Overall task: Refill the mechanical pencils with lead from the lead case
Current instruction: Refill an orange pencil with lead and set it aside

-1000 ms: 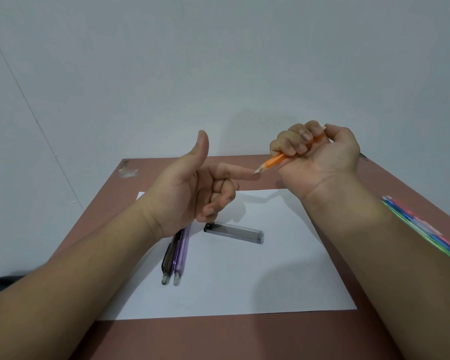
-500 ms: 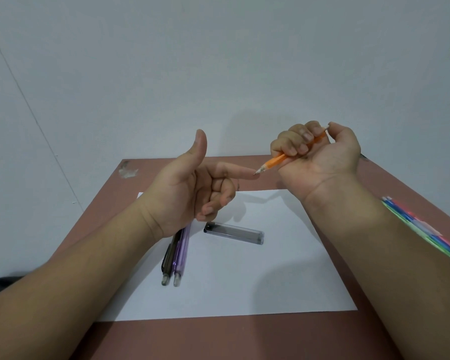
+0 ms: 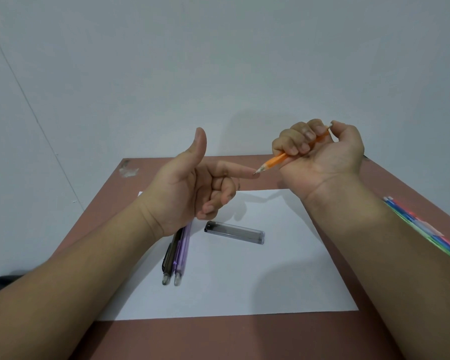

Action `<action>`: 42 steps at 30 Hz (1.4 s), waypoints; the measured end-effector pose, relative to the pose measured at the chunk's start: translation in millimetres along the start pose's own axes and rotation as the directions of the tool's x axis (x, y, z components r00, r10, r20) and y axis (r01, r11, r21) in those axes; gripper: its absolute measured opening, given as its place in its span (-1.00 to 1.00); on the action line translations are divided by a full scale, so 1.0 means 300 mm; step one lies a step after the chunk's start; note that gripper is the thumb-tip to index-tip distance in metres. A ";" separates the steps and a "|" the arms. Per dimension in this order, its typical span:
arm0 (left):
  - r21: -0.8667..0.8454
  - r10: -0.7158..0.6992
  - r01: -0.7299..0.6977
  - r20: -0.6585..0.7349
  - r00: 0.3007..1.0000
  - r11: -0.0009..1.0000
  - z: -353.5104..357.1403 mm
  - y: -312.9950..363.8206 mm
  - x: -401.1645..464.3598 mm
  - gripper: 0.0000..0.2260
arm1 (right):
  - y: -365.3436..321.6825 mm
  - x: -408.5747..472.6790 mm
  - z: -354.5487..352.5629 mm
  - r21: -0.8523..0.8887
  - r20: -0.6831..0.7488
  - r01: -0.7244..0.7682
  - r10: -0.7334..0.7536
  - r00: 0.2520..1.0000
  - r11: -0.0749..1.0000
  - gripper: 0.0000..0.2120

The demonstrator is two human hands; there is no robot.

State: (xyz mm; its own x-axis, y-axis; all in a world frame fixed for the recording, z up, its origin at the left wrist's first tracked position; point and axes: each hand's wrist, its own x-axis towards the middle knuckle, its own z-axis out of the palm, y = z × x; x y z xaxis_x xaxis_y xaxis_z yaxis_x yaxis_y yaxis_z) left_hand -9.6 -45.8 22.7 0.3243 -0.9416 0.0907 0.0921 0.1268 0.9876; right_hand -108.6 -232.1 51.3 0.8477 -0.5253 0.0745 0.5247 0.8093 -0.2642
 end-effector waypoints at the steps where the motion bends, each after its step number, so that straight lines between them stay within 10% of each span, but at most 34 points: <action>1: -0.001 0.000 0.000 -0.001 1.000 1.000 0.001 0.000 0.000 -0.16 | 0.001 0.000 0.000 0.002 -0.001 0.000 0.000 1.000 1.000 -0.64; 42: -0.001 0.038 -0.038 0.011 0.999 0.999 -0.008 0.003 -0.006 -0.17 | 0.000 -0.011 0.003 0.015 0.079 -0.007 0.006 0.997 1.000 -0.65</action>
State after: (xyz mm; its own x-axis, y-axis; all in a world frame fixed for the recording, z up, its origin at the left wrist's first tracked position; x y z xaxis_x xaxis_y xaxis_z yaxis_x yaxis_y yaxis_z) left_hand -8.0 -43.1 23.2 0.3176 -0.9393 0.1298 0.0809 0.1632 0.9833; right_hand -111.3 -230.3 52.0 0.8544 -0.4980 0.1485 0.5197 0.8168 -0.2507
